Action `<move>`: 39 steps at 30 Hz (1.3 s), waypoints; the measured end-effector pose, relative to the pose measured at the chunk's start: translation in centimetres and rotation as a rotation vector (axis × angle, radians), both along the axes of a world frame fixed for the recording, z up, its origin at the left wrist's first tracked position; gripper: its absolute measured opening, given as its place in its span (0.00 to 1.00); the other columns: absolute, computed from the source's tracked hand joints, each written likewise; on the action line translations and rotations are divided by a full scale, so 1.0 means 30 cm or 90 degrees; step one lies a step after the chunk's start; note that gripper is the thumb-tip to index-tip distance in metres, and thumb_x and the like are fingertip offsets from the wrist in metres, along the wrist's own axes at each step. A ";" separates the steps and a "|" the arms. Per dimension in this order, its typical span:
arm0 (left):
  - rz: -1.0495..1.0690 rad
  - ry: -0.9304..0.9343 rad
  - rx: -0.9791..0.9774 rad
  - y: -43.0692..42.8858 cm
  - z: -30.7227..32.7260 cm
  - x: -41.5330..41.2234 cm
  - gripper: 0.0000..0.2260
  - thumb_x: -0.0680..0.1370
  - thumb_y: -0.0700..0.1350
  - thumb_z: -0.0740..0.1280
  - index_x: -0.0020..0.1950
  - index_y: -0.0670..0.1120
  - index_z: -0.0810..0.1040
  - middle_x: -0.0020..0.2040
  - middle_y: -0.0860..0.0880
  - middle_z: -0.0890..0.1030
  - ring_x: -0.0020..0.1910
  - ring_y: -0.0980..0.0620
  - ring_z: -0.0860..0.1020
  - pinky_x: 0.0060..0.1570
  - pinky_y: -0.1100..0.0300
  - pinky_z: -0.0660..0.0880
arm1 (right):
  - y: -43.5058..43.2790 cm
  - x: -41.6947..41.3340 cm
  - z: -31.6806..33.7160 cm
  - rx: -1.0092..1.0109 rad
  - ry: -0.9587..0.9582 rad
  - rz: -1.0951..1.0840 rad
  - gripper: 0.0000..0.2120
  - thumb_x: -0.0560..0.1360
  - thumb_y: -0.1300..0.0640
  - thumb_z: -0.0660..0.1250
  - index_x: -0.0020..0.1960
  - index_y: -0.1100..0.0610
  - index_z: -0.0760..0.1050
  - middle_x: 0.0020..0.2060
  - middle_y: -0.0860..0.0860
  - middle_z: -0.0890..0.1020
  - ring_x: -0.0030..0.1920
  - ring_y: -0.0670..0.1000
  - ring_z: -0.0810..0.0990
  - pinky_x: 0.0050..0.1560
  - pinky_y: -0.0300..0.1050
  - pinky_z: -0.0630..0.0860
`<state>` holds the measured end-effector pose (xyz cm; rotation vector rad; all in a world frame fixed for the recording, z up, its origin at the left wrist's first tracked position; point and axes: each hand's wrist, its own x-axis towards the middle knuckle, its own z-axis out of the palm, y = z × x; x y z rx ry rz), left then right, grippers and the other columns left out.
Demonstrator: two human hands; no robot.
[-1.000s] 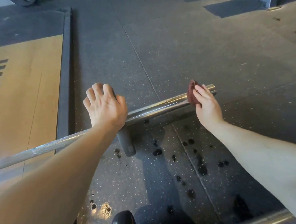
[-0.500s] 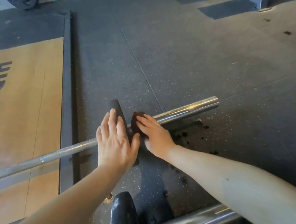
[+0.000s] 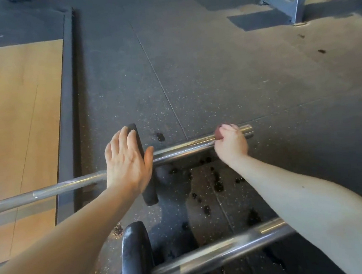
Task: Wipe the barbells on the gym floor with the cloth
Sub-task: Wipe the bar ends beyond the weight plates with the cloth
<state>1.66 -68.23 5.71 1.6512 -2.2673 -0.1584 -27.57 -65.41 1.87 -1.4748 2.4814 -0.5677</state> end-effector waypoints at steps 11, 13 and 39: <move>-0.017 -0.035 0.021 0.161 -0.018 0.035 0.31 0.81 0.60 0.53 0.78 0.40 0.60 0.80 0.39 0.58 0.75 0.36 0.62 0.74 0.37 0.61 | 0.039 0.442 0.041 0.109 -0.018 0.336 0.27 0.79 0.59 0.66 0.77 0.53 0.66 0.75 0.49 0.67 0.76 0.55 0.60 0.72 0.56 0.69; -0.029 -0.057 0.019 0.176 -0.016 0.044 0.32 0.81 0.61 0.52 0.77 0.40 0.61 0.80 0.39 0.58 0.75 0.36 0.63 0.74 0.37 0.61 | 0.079 0.375 0.023 0.092 -0.031 0.370 0.31 0.78 0.61 0.66 0.79 0.52 0.64 0.78 0.47 0.64 0.78 0.52 0.58 0.74 0.56 0.67; -0.108 -0.299 0.108 -0.131 -0.216 0.483 0.10 0.80 0.50 0.66 0.60 0.52 0.70 0.57 0.51 0.82 0.58 0.48 0.80 0.73 0.51 0.61 | 0.075 0.768 0.174 0.105 -0.184 0.037 0.48 0.73 0.38 0.72 0.82 0.41 0.45 0.72 0.50 0.71 0.67 0.57 0.75 0.60 0.58 0.79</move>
